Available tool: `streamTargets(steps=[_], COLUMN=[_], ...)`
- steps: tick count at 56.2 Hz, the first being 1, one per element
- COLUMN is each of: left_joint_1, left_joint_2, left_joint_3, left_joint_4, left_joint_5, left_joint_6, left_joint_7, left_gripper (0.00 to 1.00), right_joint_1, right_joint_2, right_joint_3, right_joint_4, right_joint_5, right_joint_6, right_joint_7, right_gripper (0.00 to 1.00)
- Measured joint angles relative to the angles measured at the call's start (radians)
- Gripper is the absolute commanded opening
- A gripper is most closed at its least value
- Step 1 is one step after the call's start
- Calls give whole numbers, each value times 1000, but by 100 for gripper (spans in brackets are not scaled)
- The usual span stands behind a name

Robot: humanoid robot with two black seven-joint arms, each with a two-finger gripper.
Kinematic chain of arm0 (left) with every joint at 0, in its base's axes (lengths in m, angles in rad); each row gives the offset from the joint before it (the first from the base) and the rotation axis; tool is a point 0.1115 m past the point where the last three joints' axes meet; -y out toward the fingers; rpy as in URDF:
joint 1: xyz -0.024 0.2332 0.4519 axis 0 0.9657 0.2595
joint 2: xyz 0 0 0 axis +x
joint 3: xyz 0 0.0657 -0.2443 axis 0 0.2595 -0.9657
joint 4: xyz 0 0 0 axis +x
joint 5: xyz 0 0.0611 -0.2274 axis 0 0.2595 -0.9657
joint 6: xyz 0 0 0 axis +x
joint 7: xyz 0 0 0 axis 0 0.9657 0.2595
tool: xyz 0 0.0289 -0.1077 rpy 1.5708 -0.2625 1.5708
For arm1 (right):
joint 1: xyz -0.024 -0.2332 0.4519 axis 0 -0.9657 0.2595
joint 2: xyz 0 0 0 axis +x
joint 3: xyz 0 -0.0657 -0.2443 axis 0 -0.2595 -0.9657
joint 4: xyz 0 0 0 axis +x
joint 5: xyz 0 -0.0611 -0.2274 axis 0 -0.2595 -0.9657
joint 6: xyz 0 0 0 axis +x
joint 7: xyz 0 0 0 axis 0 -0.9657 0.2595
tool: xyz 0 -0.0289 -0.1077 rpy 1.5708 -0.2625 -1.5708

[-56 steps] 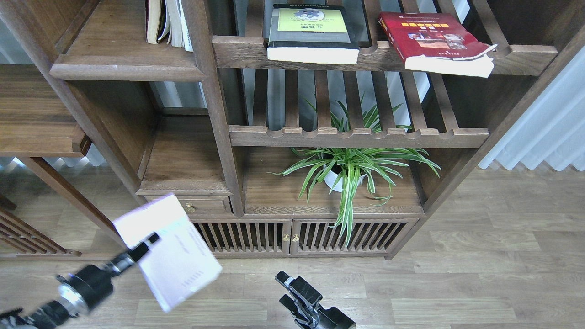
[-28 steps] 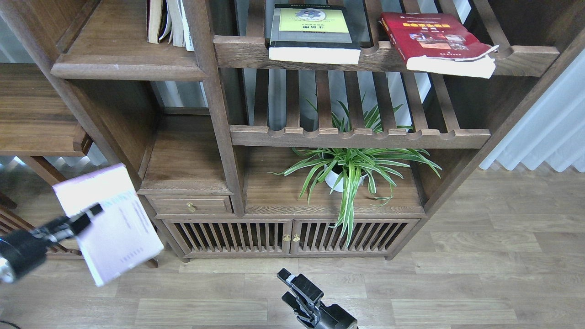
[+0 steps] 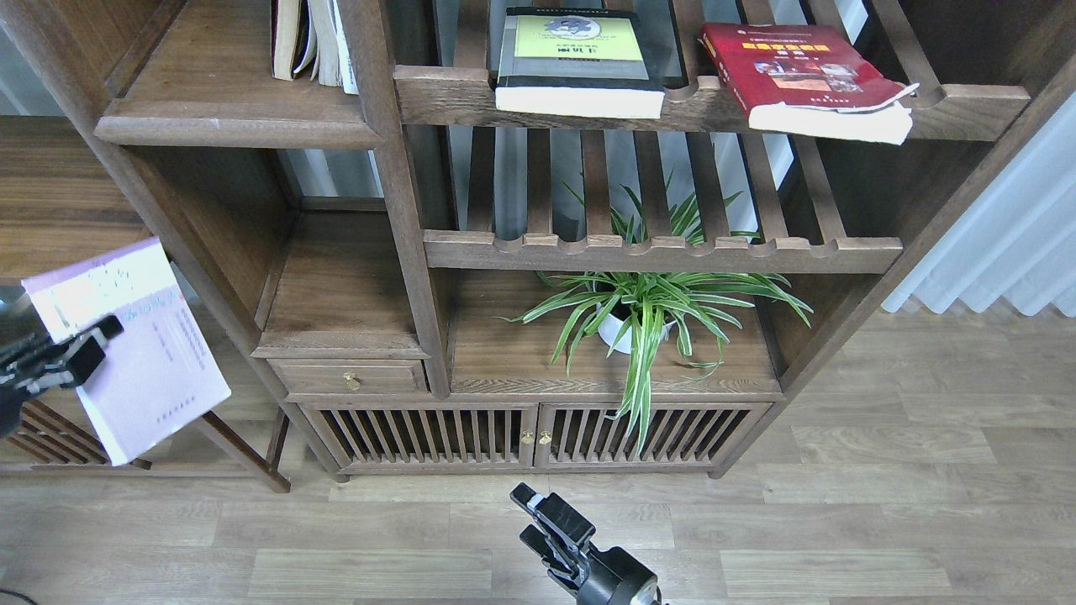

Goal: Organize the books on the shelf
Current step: 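Lift the white book with the left gripper toward the upper shelf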

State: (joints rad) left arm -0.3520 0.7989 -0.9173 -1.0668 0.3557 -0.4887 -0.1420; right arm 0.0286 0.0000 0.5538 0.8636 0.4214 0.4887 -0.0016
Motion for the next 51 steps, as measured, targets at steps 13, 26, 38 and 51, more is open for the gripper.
streamTargets(steps=[13,26,38,51], left_joint_1=[171,211,180,-43], left_joint_2=[-43,-112,-133,-134], left_joint_3=[-391,-650,-735,-711], left_joint_4=[-247,-316,-317,-282], left_joint_5=[129,132,130,133], left_joint_6=[0,0,0,0], left_joint_7=[112,250,296,423], left_gripper=[6,6,6,6], right_joint_1=[16,30,30,28], right_joint_2=[0,0,0,0], right_joint_3=[2,2,2,1], right_joint_4=[-5,-6,-7,-8], right_joint_5=[1,2,3,2], right_joint_6=[0,0,0,0], right_joint_7=[0,0,0,0], right_gripper=[99,99,99,99])
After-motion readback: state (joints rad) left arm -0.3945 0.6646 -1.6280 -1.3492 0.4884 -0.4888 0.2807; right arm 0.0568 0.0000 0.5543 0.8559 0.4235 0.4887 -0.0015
